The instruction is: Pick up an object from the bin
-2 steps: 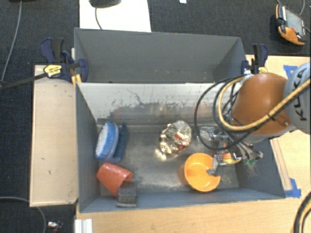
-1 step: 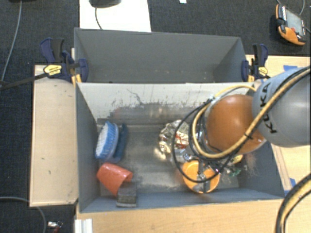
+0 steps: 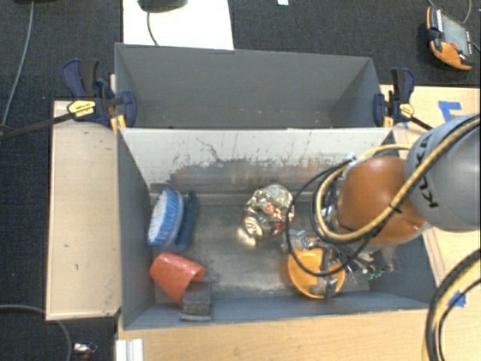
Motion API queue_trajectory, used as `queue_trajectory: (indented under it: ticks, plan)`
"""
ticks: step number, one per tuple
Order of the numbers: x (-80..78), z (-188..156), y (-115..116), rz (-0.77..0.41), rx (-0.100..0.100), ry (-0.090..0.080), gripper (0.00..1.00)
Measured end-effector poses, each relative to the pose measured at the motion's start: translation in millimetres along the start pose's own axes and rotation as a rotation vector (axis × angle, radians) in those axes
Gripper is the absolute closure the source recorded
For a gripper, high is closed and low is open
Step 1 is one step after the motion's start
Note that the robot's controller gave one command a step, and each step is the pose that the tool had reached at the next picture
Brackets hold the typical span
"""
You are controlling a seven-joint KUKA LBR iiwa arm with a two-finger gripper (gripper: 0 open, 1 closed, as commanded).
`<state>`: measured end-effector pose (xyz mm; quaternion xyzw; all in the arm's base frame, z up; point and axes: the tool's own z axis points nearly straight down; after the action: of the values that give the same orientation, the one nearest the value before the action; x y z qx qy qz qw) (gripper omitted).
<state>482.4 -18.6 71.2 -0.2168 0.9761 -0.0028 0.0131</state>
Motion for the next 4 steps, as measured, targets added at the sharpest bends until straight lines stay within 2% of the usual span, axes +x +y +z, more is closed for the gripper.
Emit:
queue_trajectory:
  ticks: [1, 4]
  plan:
    - [-10.4, -2.2, 18.8, 0.572, 0.0, -0.003, 1.0]
    - [-11.7, -13.1, 18.4, 0.57, 0.0, -0.009, 1.0]
